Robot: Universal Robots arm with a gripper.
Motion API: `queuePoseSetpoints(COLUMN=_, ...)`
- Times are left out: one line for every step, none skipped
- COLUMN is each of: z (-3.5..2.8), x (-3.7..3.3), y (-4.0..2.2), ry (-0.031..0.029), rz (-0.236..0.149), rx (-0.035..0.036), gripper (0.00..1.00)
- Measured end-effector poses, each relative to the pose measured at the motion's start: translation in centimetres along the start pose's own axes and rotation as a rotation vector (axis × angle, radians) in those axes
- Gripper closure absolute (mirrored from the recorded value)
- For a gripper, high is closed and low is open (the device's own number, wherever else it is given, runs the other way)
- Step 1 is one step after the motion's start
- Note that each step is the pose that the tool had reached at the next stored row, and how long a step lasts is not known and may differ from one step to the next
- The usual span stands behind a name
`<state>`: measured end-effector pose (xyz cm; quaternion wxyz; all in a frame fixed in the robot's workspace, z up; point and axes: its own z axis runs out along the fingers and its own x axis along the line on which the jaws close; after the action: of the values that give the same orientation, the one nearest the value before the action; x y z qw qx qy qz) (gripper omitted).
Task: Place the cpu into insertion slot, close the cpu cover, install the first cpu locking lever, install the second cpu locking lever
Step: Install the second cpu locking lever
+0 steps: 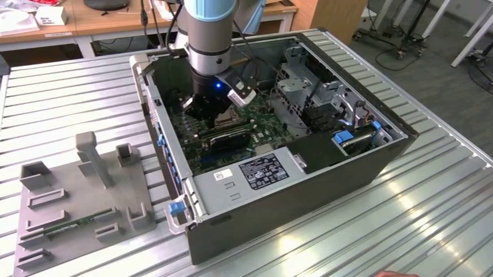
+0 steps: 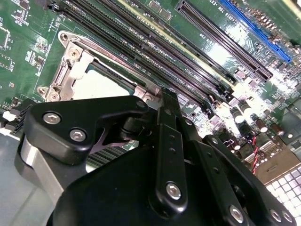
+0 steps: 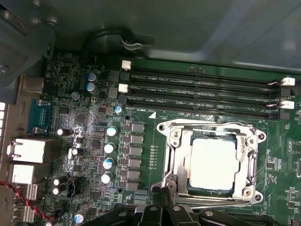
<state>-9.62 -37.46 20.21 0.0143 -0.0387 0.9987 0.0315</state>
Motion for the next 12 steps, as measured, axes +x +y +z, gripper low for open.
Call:
queuePoseSetpoints(z=0.00, x=0.00, y=-0.02, ry=-0.0003, rz=0.000, rx=-0.0036, gripper=0.89)
queuePoseSetpoints(z=0.00, x=0.00, y=-0.04, ry=-0.0005, rz=0.000, rx=-0.0074, gripper=0.89)
queuePoseSetpoints(z=0.00, x=0.01, y=-0.06, ry=-0.0008, rz=0.000, rx=-0.0106, gripper=0.89)
queuePoseSetpoints(z=-0.01, x=0.01, y=-0.07, ry=-0.0010, rz=0.000, rx=-0.0133, gripper=0.89)
queuePoseSetpoints(z=-0.01, x=0.01, y=-0.08, ry=-0.0011, rz=0.000, rx=-0.0145, gripper=0.89)
queuePoseSetpoints(z=0.00, x=0.01, y=-0.10, ry=-0.0012, rz=0.001, rx=-0.0154, gripper=0.89)
queuePoseSetpoints(z=0.01, x=0.01, y=-0.12, ry=-0.0013, rz=0.000, rx=-0.0160, gripper=0.89)
queuePoseSetpoints(z=0.02, x=0.01, y=-0.14, ry=-0.0013, rz=0.000, rx=-0.0163, gripper=0.89)
queuePoseSetpoints(z=0.01, x=0.01, y=-0.16, ry=-0.0013, rz=0.000, rx=-0.0164, gripper=0.89)
queuePoseSetpoints(z=0.02, x=0.01, y=-0.20, ry=-0.0013, rz=0.000, rx=-0.0165, gripper=0.89)
queuePoseSetpoints(z=0.01, x=0.02, y=-0.20, ry=-0.0013, rz=0.000, rx=-0.0164, gripper=0.89)
queuePoseSetpoints(z=0.01, x=0.02, y=-0.20, ry=-0.0013, rz=0.000, rx=-0.0165, gripper=0.89)
